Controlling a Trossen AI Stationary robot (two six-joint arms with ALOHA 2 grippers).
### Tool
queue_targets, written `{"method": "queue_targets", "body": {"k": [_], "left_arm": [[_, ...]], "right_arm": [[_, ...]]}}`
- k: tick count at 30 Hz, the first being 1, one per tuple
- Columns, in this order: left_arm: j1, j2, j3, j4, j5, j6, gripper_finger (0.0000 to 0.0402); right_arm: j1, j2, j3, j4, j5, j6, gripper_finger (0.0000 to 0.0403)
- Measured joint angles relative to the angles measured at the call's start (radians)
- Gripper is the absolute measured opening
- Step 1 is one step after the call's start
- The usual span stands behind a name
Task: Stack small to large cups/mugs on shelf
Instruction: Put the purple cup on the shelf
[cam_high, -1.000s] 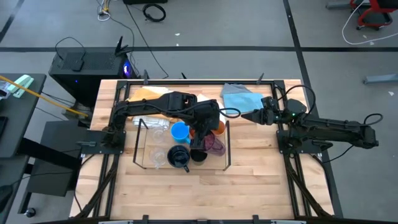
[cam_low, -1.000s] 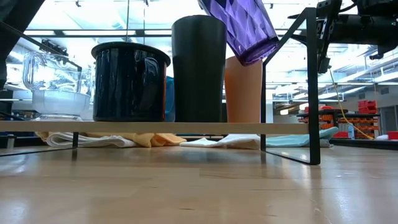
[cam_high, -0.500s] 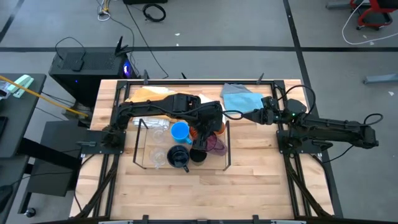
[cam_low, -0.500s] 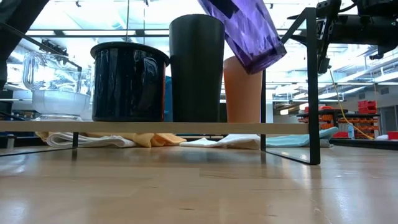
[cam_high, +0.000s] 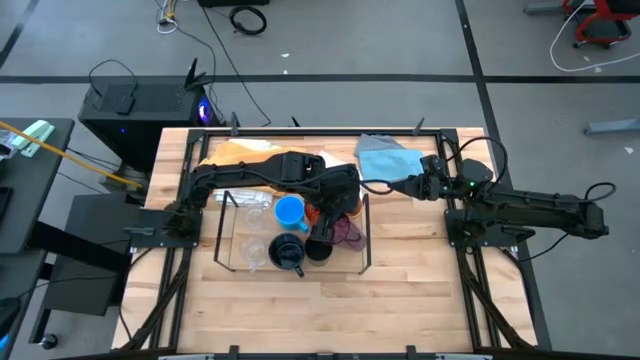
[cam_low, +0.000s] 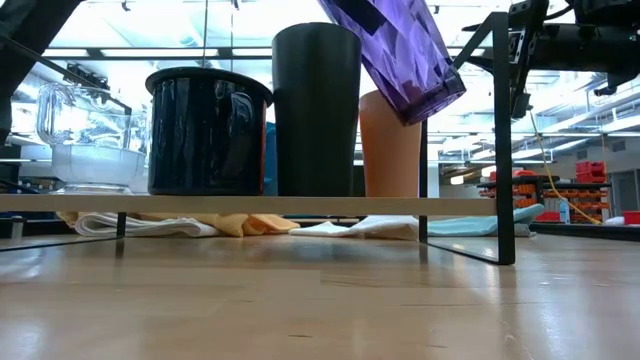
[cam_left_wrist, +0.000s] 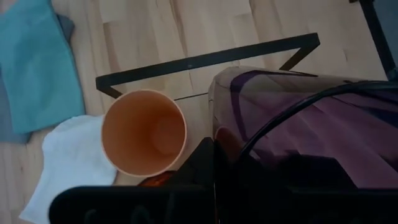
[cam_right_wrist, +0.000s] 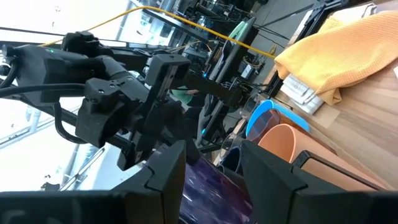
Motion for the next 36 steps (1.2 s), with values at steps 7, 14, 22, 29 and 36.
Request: {"method": "queue_targets", "body": {"k": [7, 14, 22, 29, 36], "left_arm": [[0.001, 0.0, 0.0, 0.037, 0.013, -0.001, 0.0011], [0.001, 0.027, -0.001, 0.033, 0.021, 0.0, 0.0011], [-0.004, 0.058, 0.0, 0.013, 0.028, 0.019, 0.0011], [-0.003, 0.076, 0.001, 0.021, 0.028, 0.026, 0.0011], [-0.004, 0.088, 0.0, 0.013, 0.028, 0.04, 0.0011]], "right_arm": [[0.0, 0.0, 0.0, 0.0, 0.0, -0.005, 0.016], [0.0, 0.0, 0.0, 0.0, 0.001, -0.007, 0.016], [0.0, 0.002, 0.0, 0.005, 0.008, -0.007, 0.016], [0.0, 0.003, 0.0, 0.001, 0.008, -0.014, 0.016], [0.0, 0.003, 0.0, 0.0, 0.008, -0.018, 0.016]]}}
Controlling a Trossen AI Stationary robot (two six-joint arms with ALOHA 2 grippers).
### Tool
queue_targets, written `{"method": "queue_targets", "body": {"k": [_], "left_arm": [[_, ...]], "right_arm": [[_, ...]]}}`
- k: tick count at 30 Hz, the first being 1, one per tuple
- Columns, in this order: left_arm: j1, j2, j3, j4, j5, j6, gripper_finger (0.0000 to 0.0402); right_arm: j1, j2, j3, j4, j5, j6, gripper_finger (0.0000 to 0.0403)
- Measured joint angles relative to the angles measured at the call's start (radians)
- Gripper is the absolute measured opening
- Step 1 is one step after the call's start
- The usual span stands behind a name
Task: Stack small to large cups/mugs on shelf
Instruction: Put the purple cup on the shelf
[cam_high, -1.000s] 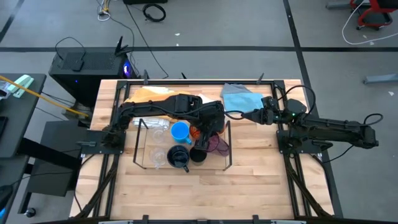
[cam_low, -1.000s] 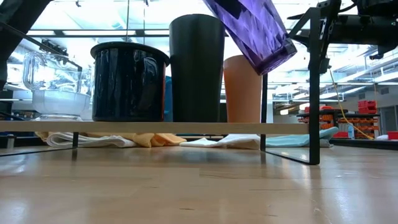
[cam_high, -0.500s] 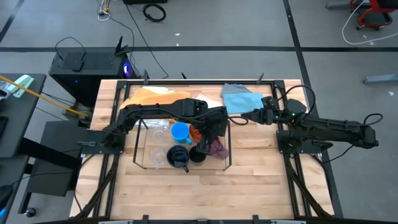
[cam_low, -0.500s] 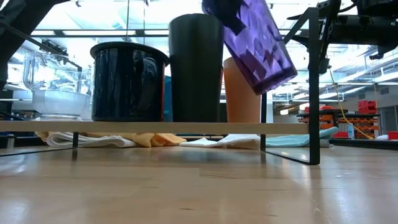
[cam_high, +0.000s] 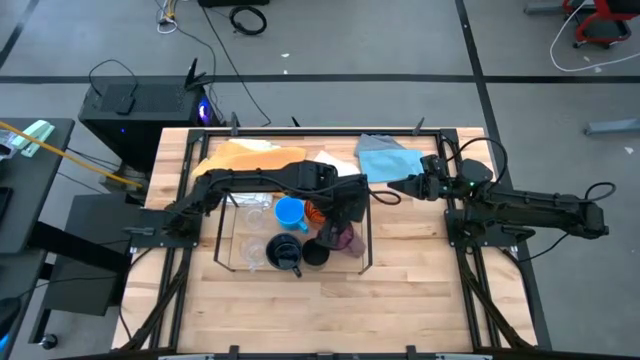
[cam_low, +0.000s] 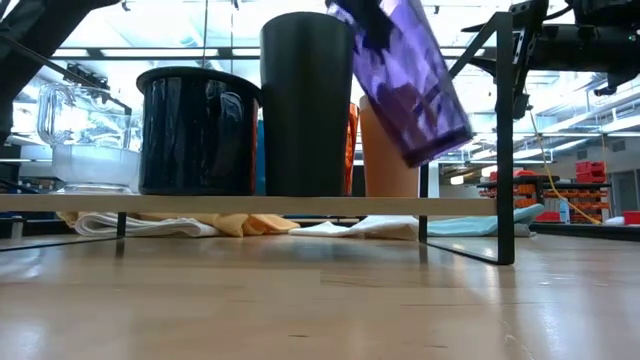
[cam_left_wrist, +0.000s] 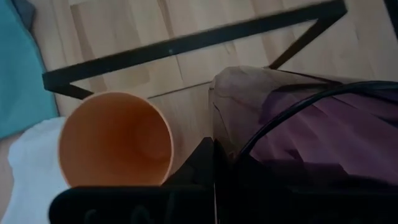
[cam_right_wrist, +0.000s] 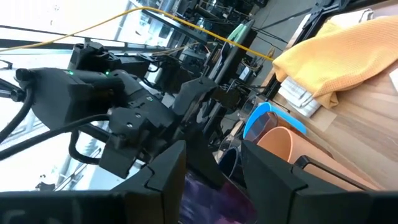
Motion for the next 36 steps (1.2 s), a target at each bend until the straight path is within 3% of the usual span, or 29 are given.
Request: {"method": "queue_targets", "body": {"k": [36], "left_arm": [[0.009, 0.018, 0.0, -0.01, -0.006, 0.096, 0.0017]], "right_arm": [[0.0, 0.0, 0.0, 0.0, 0.016, -0.005, 0.016]]}}
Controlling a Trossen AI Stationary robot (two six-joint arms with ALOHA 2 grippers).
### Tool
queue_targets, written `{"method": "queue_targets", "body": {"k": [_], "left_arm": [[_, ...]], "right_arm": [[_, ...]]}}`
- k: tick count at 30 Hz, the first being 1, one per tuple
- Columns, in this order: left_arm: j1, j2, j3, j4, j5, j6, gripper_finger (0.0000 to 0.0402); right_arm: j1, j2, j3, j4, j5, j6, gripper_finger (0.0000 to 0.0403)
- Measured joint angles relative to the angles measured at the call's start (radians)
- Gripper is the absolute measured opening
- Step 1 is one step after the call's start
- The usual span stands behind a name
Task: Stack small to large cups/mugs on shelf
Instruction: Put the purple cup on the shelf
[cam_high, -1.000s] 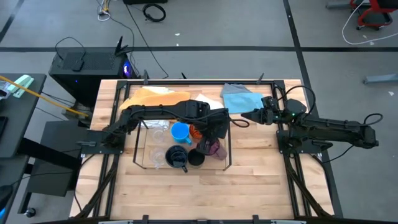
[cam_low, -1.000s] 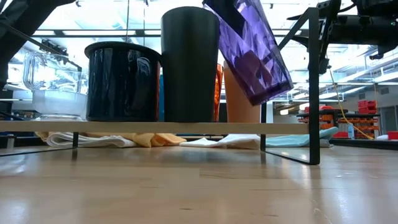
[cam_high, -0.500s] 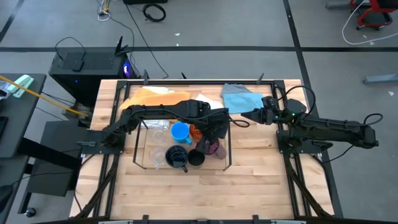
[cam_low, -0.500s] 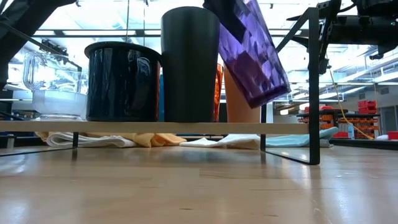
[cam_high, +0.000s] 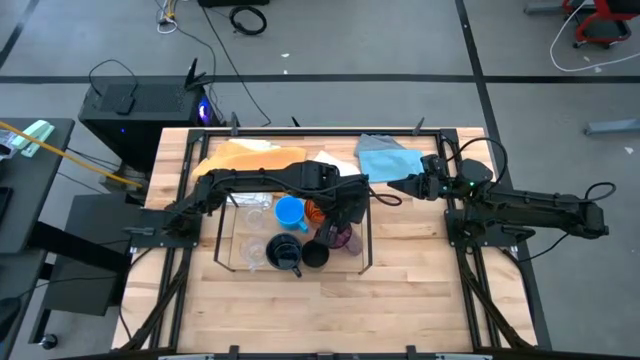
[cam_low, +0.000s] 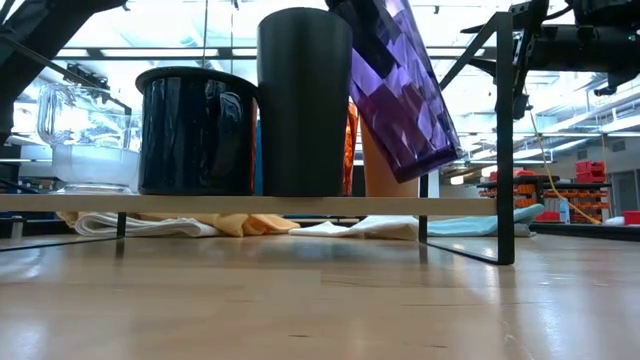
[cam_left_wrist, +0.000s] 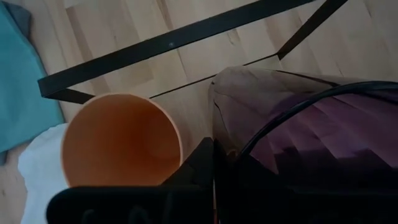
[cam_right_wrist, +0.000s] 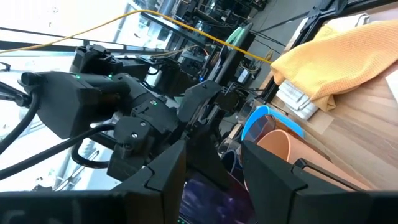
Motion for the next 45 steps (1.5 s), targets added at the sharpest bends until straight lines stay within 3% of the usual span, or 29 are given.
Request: {"method": "queue_targets", "body": {"k": [17, 30, 45], "left_arm": [[0.0, 0.0, 0.0, -0.002, 0.0, 0.01, 0.002], [0.0, 0.0, 0.0, 0.0, 0.002, 0.021, 0.0083], [-0.002, 0.0, 0.0, 0.0, 0.054, 0.047, 0.0086]], "right_arm": [[0.0, 0.0, 0.0, 0.0, 0.0, 0.0, 0.016], [0.0, 0.0, 0.0, 0.0, 0.0, 0.0, 0.016], [0.0, 0.0, 0.0, 0.0, -0.001, -0.002, 0.016]]}}
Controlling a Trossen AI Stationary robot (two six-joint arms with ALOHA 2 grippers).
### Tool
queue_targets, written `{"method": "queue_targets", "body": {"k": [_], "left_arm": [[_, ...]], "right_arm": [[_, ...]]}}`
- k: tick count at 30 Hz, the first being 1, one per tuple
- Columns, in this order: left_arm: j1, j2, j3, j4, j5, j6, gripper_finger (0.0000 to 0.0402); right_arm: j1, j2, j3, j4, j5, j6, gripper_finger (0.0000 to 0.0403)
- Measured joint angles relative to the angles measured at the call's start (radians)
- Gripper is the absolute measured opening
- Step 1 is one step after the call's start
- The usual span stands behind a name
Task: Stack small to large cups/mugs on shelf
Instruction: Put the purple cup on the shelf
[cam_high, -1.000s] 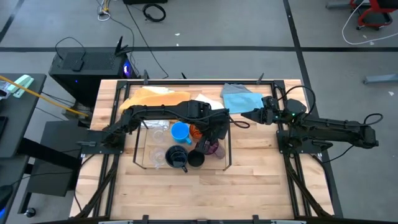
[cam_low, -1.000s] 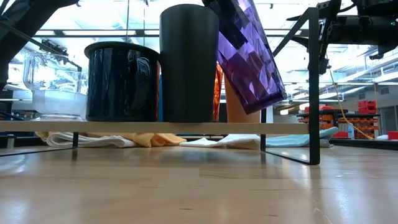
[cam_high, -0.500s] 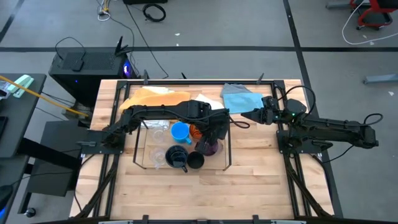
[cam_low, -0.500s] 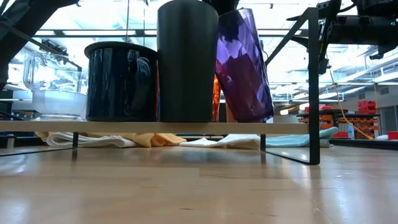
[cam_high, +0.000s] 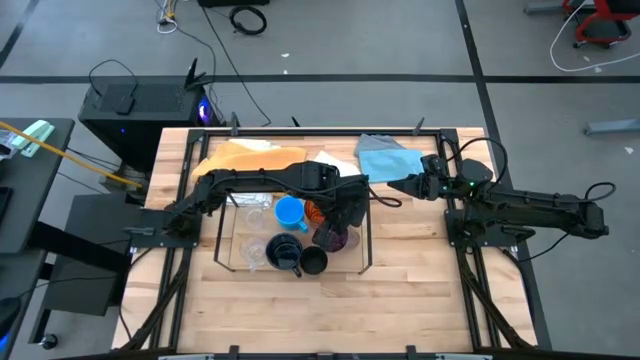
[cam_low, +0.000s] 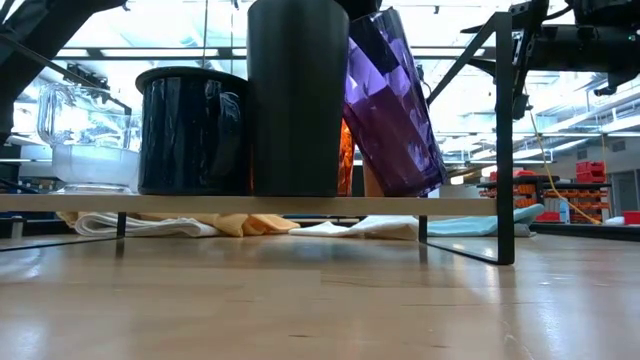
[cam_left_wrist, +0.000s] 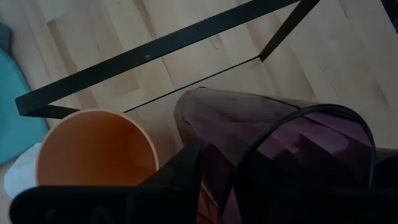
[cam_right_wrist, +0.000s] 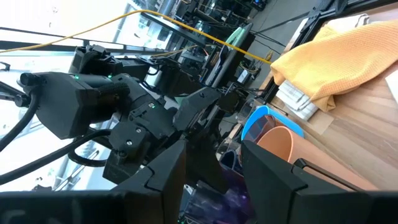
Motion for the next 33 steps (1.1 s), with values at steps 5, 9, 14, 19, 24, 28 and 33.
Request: {"method": "queue_targets", "body": {"k": [5, 9, 14, 19, 24, 28, 33], "left_arm": [[0.0, 0.0, 0.0, 0.0, 0.001, 0.005, 0.0089], [0.0, 0.0, 0.0, 0.0, 0.001, 0.011, 0.0066], [0.0, 0.0, 0.0, -0.002, 0.001, 0.026, 0.0025], [-0.001, 0.0, 0.0, -0.001, 0.004, 0.038, 0.0017], [-0.001, 0.0, 0.0, -0.001, 0.004, 0.042, 0.0046], [-0.005, 0.0, 0.0, 0.0, 0.018, 0.05, 0.0046], [-0.01, 0.0, 0.0, 0.002, 0.03, 0.058, 0.0031]], "right_arm": [[0.0, 0.0, 0.0, 0.0, 0.0, 0.0, 0.016], [0.0, 0.0, 0.0, 0.0, 0.0, 0.0, 0.016], [0.0, 0.0, 0.0, 0.0, 0.0, -0.001, 0.016], [0.0, 0.0, 0.0, 0.0, 0.0, -0.001, 0.016], [0.0, 0.0, 0.0, 0.0, 0.0, -0.001, 0.016], [0.0, 0.0, 0.0, 0.0, 0.0, -0.001, 0.016], [0.0, 0.0, 0.0, 0.0, 0.0, -0.001, 0.016]]}}
